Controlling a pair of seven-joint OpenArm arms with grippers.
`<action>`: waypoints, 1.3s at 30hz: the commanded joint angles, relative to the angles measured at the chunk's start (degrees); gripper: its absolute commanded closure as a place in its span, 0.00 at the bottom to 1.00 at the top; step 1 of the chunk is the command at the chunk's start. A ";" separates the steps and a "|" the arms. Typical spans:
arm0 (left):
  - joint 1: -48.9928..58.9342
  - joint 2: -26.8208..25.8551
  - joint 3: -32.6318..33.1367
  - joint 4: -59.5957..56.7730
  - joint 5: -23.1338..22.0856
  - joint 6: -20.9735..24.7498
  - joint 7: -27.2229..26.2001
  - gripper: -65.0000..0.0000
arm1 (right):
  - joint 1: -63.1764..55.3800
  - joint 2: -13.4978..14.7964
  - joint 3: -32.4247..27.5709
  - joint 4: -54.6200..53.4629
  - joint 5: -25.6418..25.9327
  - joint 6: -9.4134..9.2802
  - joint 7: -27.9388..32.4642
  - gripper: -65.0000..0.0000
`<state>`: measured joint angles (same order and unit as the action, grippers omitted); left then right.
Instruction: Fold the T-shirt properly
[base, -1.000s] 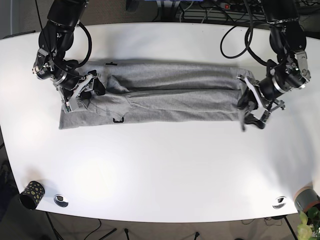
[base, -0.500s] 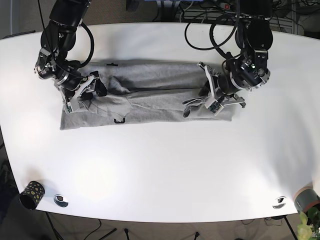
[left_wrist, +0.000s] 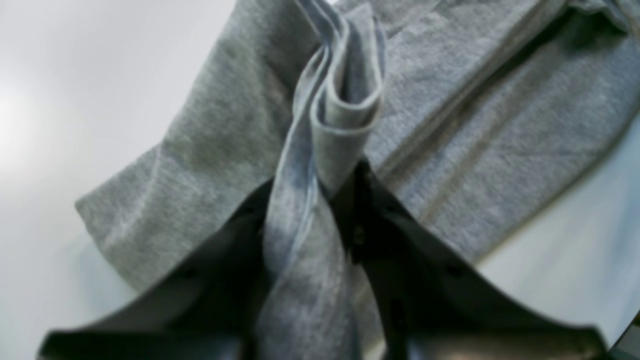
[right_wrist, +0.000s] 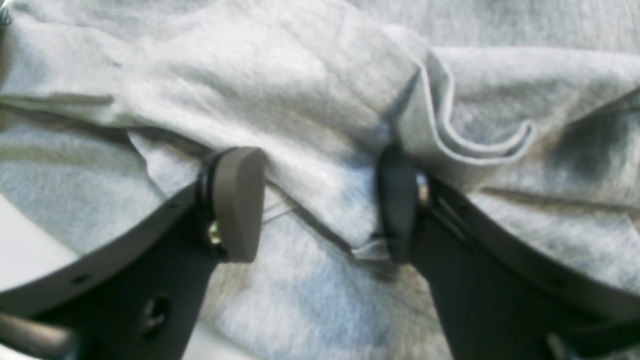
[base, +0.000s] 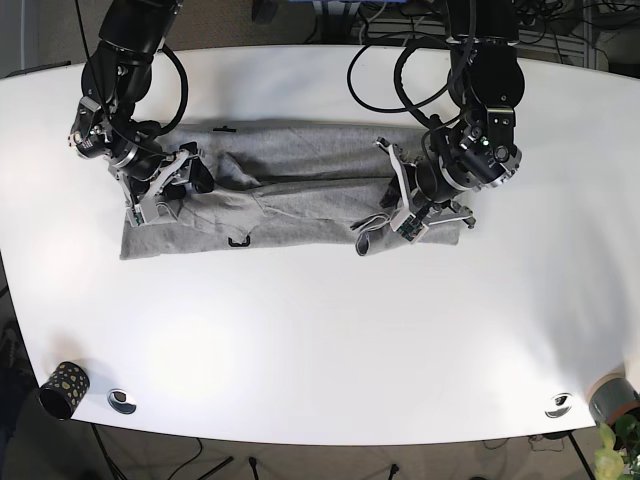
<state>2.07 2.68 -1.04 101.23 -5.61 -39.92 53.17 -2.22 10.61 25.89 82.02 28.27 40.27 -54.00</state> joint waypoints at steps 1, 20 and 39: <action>-1.85 1.15 0.20 -0.88 -1.12 -0.08 -1.52 0.92 | 0.15 0.25 -0.09 0.22 -0.71 -0.27 -1.26 0.45; -3.16 1.59 8.38 -4.75 -1.38 2.34 -1.52 0.44 | 0.06 0.25 -0.09 0.40 -0.71 -0.27 -1.43 0.45; -1.14 0.53 2.23 3.52 -1.73 5.33 -1.52 0.45 | 1.12 0.16 2.55 13.67 -0.54 -0.27 -6.62 0.45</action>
<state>0.80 2.98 1.87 103.20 -6.42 -34.50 52.90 -2.48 10.07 26.63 92.62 26.72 39.92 -60.75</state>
